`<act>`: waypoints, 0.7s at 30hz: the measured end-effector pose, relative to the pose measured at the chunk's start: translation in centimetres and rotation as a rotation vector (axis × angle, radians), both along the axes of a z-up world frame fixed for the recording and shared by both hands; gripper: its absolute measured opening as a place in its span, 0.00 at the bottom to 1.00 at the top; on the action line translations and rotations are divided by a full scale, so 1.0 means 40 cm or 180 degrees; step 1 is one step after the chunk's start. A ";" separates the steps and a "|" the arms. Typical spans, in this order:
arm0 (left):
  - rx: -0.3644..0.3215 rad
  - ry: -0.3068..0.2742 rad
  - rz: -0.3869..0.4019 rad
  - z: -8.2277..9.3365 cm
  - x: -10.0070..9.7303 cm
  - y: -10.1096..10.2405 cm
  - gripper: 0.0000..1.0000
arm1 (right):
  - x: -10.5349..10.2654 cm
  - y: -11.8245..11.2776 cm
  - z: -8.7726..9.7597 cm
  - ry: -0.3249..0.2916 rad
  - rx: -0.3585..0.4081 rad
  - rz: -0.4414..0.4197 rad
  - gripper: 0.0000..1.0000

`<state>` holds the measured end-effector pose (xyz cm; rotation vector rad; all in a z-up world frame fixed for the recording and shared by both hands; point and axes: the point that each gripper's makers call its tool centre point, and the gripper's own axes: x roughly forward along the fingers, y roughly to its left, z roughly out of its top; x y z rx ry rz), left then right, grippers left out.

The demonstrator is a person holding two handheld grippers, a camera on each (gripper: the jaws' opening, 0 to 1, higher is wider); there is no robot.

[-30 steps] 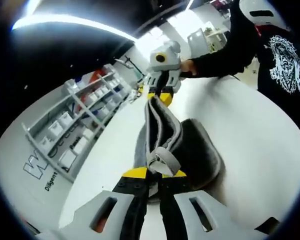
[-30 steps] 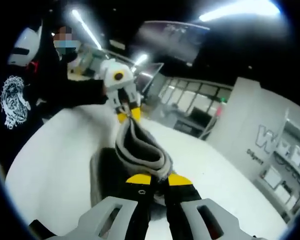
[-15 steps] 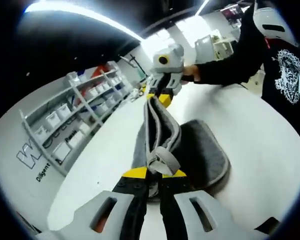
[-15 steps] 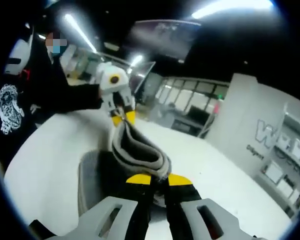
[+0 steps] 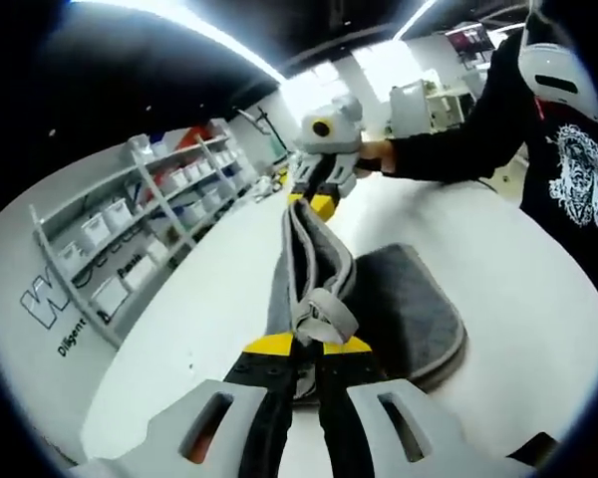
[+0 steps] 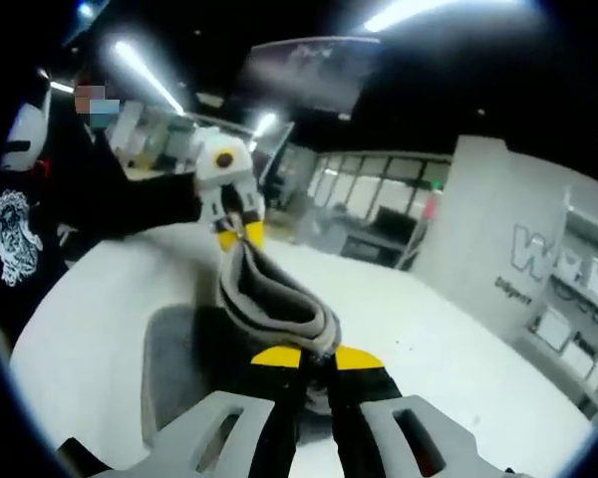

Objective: Open the folded towel by lifting each exposed corner and separating the folded layers until the towel lies flat within the target outline without major curled edges

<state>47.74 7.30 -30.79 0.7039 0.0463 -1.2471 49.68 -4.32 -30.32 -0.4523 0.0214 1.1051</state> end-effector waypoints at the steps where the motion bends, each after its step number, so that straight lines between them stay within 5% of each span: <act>1: 0.0004 0.0049 -0.0032 -0.001 0.000 0.001 0.05 | 0.003 0.001 -0.001 0.0020 0.0000 0.0012 0.03; 21: -0.0064 0.0350 -0.0025 -0.007 0.071 -0.009 0.06 | 0.072 -0.004 -0.025 0.0400 -0.0163 0.0122 0.03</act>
